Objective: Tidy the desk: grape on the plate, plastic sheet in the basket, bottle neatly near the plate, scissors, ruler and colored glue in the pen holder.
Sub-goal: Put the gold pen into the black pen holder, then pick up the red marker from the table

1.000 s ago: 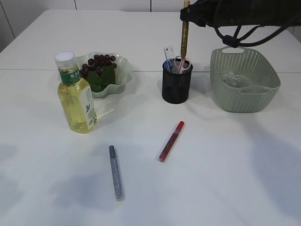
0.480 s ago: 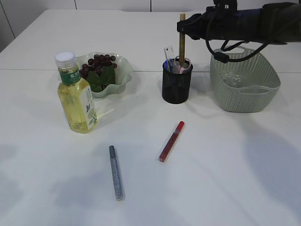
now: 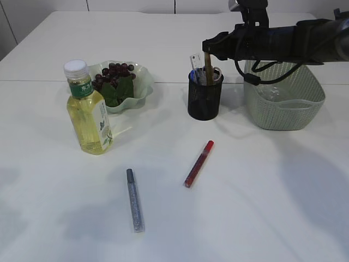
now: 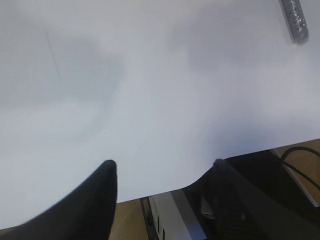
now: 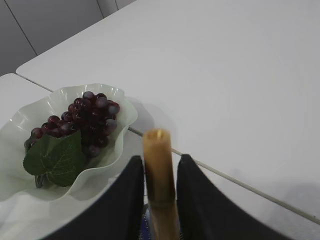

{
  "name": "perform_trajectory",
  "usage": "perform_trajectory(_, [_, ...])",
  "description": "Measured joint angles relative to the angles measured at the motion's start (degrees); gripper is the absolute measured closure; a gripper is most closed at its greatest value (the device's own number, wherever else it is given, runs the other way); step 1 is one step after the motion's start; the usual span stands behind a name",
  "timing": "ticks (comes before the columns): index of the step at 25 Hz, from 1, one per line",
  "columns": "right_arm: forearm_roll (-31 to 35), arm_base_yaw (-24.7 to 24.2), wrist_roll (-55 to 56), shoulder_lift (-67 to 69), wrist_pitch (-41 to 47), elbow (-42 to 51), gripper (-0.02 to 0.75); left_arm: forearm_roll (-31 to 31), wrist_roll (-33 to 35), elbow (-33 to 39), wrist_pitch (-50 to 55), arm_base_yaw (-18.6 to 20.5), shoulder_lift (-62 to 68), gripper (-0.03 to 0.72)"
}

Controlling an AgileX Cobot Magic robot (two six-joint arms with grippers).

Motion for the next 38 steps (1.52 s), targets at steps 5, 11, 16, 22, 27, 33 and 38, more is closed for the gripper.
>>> perform_trajectory(5, [0.0, 0.0, 0.0, 0.0, 0.93, 0.0, 0.436, 0.0, 0.0, 0.0, 0.0, 0.0, 0.0, 0.253])
perform_trajectory(11, [-0.29, 0.0, -0.02, -0.52, 1.28, 0.0, 0.423, 0.0, 0.0, 0.0, 0.0, 0.0, 0.0, 0.253])
perform_trajectory(16, [-12.39, 0.0, 12.66, -5.35, 0.61, 0.0, 0.415, 0.0, 0.0, 0.0, 0.0, 0.0, 0.0, 0.253])
perform_trajectory(22, [-51.42, 0.72, 51.05, -13.01, 3.62, 0.0, 0.415, 0.0, 0.0, 0.0, 0.0, 0.0, 0.0, 0.253])
perform_trajectory(27, [-72.04, 1.94, 76.88, -18.85, 13.36, 0.0, 0.415, 0.0, 0.0, 0.0, 0.0, 0.0, 0.0, 0.253])
perform_trajectory(33, [-85.7, 6.05, 100.01, -24.62, 23.43, -0.07, 0.415, 0.0, 0.0, 0.0, 0.0, 0.0, 0.0, 0.254])
perform_trajectory(38, [-91.97, 13.23, 112.18, -25.47, 30.76, -0.21, 0.415, 0.0, 0.0, 0.0, 0.0, 0.0, 0.0, 0.254])
